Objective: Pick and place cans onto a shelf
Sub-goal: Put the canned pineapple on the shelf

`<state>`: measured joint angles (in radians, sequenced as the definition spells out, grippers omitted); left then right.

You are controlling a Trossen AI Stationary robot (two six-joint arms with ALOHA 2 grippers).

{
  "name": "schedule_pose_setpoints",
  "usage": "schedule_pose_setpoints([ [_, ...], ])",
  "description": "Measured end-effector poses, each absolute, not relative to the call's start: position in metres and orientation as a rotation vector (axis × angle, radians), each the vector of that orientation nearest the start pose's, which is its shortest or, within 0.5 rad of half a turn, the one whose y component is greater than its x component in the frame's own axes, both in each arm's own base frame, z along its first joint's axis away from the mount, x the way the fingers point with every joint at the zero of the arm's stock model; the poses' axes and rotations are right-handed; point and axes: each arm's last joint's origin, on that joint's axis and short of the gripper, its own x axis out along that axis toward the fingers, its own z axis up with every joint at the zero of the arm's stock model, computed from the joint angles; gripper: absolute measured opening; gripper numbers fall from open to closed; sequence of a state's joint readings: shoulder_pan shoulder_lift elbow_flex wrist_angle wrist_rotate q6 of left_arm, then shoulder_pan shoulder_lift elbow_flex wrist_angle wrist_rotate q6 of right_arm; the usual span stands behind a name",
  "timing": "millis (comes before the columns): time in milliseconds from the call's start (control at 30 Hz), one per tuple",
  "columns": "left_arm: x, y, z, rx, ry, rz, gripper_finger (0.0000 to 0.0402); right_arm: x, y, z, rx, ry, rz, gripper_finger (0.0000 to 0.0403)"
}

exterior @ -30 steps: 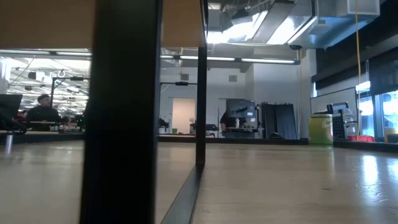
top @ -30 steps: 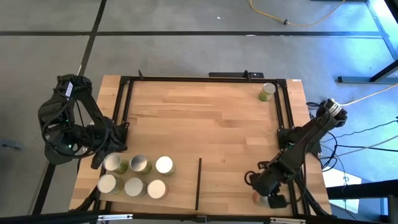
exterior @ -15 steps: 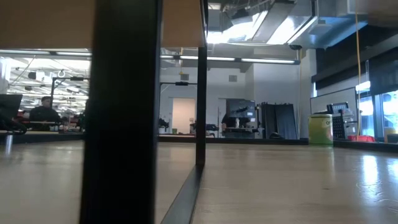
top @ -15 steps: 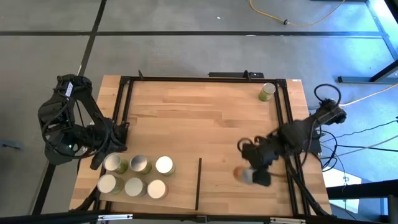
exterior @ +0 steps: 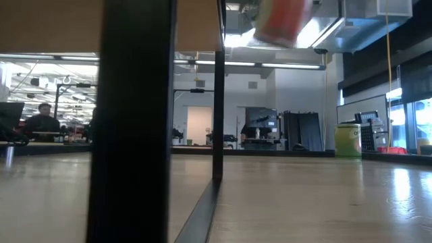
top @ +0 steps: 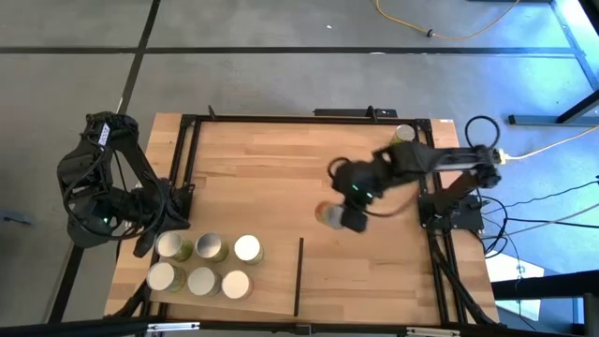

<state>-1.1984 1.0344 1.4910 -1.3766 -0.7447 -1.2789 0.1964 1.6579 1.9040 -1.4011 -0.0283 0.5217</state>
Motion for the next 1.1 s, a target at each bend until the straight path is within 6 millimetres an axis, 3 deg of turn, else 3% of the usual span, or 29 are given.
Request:
schedule_pose_setpoints([
  [233,0.066,-0.117,0.421,-0.468,0.674,-0.033,0.0,0.354,0.01,0.385,0.362,1.08,-0.025,0.0],
  [400,0.066,-0.117,0.421,-0.471,0.701,-0.049,0.0,0.384,-0.005,0.383,0.311,1.058,0.045,0.0],
  [700,0.066,-0.117,0.421,-0.472,0.709,-0.053,0.0,0.391,0.006,0.39,0.345,1.12,0.175,0.0],
  [1100,0.066,-0.117,0.421,-0.44,0.708,-0.065,0.0,0.399,0.038,0.401,0.33,0.994,0.306,0.0],
])
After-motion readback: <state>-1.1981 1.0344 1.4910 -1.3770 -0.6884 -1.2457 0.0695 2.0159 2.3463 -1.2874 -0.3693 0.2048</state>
